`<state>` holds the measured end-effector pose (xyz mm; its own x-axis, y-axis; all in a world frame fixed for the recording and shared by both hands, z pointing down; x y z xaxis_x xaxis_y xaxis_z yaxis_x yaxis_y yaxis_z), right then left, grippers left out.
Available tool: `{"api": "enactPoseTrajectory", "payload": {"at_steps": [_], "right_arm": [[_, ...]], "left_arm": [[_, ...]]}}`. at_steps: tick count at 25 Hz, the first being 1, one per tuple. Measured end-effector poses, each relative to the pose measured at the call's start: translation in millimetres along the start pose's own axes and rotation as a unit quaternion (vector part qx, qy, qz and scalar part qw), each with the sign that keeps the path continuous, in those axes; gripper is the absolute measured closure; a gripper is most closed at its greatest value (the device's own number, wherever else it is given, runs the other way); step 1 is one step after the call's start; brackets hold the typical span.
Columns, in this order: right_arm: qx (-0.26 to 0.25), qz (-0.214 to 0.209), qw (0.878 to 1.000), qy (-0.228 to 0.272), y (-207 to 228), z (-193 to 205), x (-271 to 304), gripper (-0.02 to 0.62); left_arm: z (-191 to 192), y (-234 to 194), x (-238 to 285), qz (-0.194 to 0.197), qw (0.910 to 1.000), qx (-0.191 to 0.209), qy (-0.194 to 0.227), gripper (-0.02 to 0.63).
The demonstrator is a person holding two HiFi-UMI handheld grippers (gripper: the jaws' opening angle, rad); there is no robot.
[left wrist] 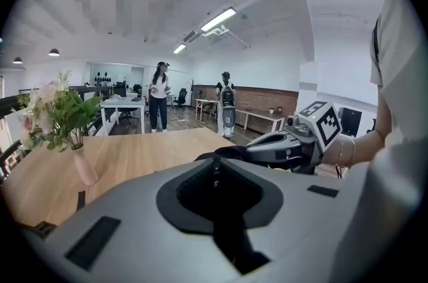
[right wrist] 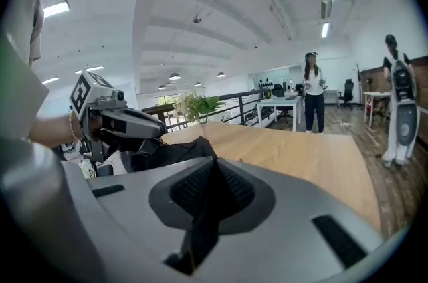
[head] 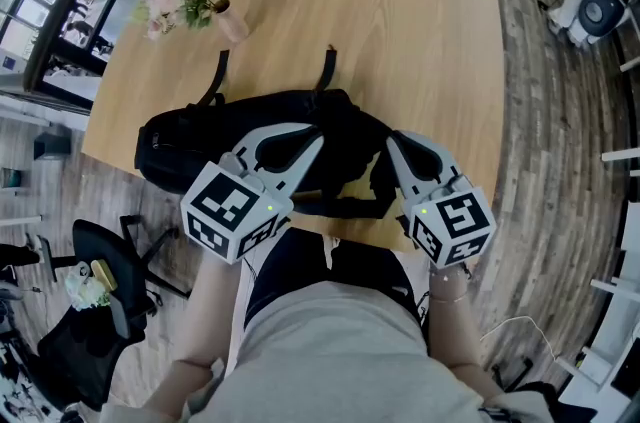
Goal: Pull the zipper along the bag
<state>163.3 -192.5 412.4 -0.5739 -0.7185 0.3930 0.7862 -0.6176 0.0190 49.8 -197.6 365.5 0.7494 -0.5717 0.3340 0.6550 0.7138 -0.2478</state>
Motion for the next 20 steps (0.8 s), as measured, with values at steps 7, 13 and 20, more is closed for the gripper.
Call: {"api": "enactPoseTrajectory", "payload": {"at_steps": [7, 13, 20], "right_arm": [[0.002, 0.018, 1.000, 0.000, 4.1, -2.4, -2.5, 0.566], [0.001, 0.037, 0.999, -0.007, 8.5, -3.2, -3.8, 0.565], [-0.016, 0.067, 0.997, -0.024, 12.6, -5.0, -2.0, 0.565]], "left_arm": [[2.3, -6.7, -10.9, -0.006, 1.0000, -0.002, 0.004, 0.563], [8.1, -19.0, -25.5, -0.018, 0.9998, -0.003, 0.005, 0.563], [13.4, -43.1, -47.3, -0.047, 0.9989, -0.001, 0.006, 0.563]]}}
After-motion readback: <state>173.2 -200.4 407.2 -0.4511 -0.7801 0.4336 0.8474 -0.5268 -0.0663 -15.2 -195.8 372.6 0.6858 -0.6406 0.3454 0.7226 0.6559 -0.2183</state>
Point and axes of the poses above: the fingertips, and each gripper's own axes: x forward along the fingers, y to its right, z out of its underside, the point moved 1 cm from there along -x, backward along the fingers, and after that the axes turned 6 degrees about -x, right-handed, at the moved point
